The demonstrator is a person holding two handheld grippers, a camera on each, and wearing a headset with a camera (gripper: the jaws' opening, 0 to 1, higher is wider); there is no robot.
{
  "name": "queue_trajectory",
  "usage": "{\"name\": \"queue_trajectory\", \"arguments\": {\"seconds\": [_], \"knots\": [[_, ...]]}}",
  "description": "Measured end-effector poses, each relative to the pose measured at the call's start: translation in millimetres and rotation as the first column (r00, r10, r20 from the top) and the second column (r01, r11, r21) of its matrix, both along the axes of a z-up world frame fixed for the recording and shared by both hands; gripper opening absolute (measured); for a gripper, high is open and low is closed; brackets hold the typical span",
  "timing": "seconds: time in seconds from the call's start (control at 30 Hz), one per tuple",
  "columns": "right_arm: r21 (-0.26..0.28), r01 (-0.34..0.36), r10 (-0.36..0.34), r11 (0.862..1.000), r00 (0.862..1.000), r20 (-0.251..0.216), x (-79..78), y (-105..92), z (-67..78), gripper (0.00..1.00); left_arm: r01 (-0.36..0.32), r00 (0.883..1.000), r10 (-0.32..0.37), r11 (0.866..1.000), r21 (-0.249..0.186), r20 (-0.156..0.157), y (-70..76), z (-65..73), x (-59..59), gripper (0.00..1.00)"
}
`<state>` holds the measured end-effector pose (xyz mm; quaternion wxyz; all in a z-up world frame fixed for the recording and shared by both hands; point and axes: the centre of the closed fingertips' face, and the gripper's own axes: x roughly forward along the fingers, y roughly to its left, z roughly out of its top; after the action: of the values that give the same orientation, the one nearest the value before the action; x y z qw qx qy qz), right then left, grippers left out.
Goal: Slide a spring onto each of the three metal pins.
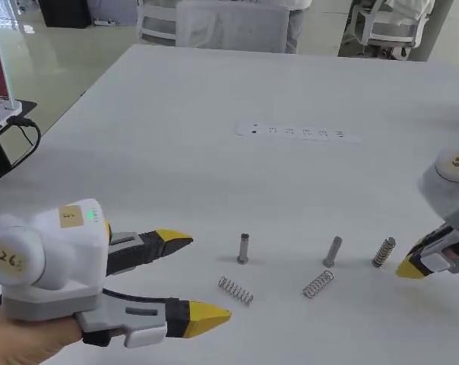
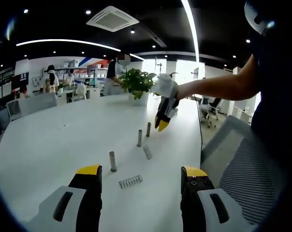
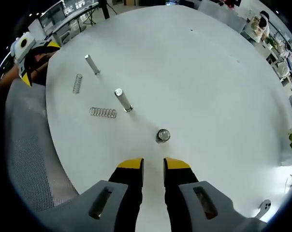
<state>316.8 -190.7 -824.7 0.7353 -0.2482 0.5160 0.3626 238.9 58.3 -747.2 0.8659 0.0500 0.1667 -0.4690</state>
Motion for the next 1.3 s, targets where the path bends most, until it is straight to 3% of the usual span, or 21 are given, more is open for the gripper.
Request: {"name": "queue_trajectory", "arguments": {"seconds": [0.47,0.93,1.1,1.3], "knots": [[0.032,-0.065,0.066,0.997,0.998,-0.025,-29.8,25.7,-0.5,0.14,0.007,1.000,-0.007,1.000,-0.001,-0.001,-1.2,0.9,-0.3,0.62],[0.064,-0.174,0.175,0.983,0.984,-0.016,-31.8,68.7,-0.3,0.14,0.006,1.000,-0.006,1.000,-0.002,0.000,-0.8,2.0,-0.6,0.61],[0.075,-0.274,0.275,0.959,0.962,-0.003,-35.9,88.4,3.0,0.17,0.005,1.000,-0.005,1.000,-0.004,0.001,-1.3,2.6,-0.3,0.61],[0.052,-0.416,0.417,0.908,0.909,0.008,-36.0,104.7,3.1,0.19,-0.001,1.000,0.001,1.000,-0.008,0.000,-0.2,3.0,0.6,0.60]]}}
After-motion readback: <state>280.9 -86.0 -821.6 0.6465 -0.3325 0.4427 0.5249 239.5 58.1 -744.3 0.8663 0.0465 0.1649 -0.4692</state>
